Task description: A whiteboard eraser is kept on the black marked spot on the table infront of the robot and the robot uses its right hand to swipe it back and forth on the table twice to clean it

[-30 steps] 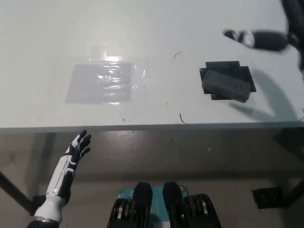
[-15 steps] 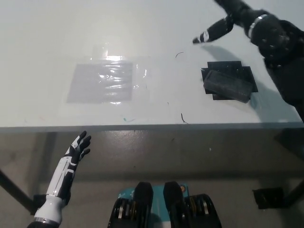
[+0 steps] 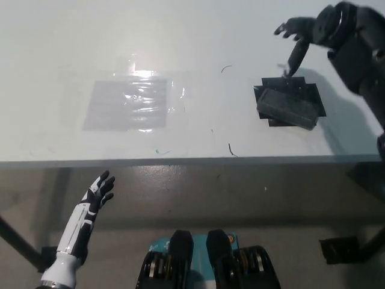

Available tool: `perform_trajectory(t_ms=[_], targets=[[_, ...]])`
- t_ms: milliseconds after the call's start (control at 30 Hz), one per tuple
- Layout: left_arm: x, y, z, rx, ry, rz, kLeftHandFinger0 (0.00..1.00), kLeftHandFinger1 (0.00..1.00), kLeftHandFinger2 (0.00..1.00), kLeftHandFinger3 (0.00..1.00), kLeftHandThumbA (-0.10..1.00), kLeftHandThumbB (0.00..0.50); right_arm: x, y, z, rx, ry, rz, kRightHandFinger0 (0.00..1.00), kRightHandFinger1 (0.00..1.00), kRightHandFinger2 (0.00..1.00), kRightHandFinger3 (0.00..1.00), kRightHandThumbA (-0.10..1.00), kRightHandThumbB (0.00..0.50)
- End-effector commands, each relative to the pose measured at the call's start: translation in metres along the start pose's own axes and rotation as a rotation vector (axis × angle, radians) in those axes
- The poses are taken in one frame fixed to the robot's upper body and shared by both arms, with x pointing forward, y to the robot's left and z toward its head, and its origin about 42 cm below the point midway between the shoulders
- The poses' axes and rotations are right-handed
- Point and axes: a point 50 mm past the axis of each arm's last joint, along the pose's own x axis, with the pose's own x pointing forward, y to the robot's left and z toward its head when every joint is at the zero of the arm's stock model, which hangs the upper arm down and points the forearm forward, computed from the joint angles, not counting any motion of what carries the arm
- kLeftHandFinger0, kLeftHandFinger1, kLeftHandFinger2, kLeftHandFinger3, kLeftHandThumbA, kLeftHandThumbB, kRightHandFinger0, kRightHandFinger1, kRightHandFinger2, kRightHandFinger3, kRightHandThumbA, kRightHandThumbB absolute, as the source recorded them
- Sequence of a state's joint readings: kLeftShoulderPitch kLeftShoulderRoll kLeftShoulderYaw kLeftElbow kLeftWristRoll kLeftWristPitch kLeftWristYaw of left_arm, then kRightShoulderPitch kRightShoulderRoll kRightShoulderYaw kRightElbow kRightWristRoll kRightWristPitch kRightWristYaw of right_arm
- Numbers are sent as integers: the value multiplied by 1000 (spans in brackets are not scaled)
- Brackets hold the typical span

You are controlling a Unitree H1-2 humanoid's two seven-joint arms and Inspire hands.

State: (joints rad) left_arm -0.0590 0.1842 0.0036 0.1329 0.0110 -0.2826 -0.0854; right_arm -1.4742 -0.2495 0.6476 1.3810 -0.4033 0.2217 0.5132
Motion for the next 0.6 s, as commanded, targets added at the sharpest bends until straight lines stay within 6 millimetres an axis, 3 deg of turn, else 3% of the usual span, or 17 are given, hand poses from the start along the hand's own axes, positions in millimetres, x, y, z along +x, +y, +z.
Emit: perform_trajectory(t_ms=[0,100,167,300,367,567], targets=[[0,11,18,45,-113,-29,1000,1000,1000,1000,1000,419,-43,-67,25,-52,59,-35,1000,1000,1000,1000,1000,366],[-2,10,18,46,-114,-32,1000,1000,1000,1000,1000,421,-40,-64,21,-51,64,-36,1000,1000,1000,1000,1000,385],[-4,10,18,43,-118,-35,1000,1000,1000,1000,1000,411,-38,-62,20,-52,42,-17,1000,1000,1000,1000,1000,352],[-9,7,19,44,-121,-54,1000,1000,1000,1000,1000,395,-35,-57,16,0,60,-10,1000,1000,1000,1000,1000,385],[-11,7,19,41,-120,-57,1000,1000,1000,1000,1000,402,-35,-56,18,-2,53,0,1000,1000,1000,1000,1000,369],[-13,5,18,39,-117,-58,1000,1000,1000,1000,1000,406,-33,-53,17,11,50,10,1000,1000,1000,1000,1000,395]])
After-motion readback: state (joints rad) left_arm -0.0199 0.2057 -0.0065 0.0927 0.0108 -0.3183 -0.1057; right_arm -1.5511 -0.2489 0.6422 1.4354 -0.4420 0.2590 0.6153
